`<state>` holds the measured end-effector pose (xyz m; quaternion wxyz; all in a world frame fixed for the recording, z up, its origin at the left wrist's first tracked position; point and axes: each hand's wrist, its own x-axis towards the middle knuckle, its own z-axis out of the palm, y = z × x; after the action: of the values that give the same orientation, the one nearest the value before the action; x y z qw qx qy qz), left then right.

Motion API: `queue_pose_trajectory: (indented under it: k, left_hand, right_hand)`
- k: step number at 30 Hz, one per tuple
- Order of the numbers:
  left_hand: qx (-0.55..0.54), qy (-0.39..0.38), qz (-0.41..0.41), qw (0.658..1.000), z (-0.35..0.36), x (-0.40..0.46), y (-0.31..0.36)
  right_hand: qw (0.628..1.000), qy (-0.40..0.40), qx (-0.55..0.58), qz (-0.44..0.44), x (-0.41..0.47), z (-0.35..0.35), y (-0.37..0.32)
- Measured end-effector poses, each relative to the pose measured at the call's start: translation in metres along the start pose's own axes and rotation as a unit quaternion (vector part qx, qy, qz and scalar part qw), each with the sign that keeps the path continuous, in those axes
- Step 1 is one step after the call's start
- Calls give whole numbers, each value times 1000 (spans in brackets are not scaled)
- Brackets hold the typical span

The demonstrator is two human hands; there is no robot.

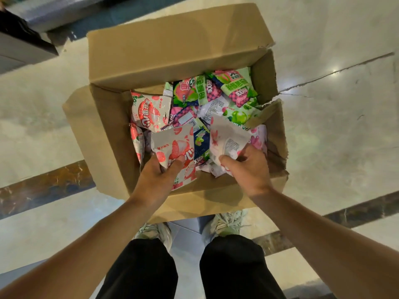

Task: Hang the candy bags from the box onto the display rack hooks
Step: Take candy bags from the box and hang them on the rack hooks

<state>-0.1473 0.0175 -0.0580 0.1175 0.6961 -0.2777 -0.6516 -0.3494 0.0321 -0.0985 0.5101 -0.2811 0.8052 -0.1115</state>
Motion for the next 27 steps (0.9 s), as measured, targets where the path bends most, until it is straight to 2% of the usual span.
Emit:
queue_pose_trajectory:
  k: [3, 6, 9, 15, 17, 22, 27]
  left_hand:
    - [0, -4, 27, 1000, 3, -8, 8]
    - [-25, 5, 53, 998, -3, -23, 21]
    - [-56, -10, 44, 997, -20, -49, 43]
    - [-118, -40, 3, 992, -67, -136, 109]
    - [-140, -40, -14, 989, -85, -179, 140]
    - [-143, -95, -25, 985, -126, -296, 210]
    - [-134, -128, 11, 983, -168, -403, 271]
  right_hand:
    - [993, -112, 37, -21, -31, 9, -22]
    - [974, -184, 127, -25, -63, 4, -51]
    - [964, -219, 148, 4, -88, -18, -78]
    - [951, -283, 104, -63, -154, -72, -151]
    - [956, -269, 80, -90, -189, -89, -183]
    - [978, -160, 49, -122, -294, -124, -254]
    - [973, -175, 78, -129, -403, -161, -317]
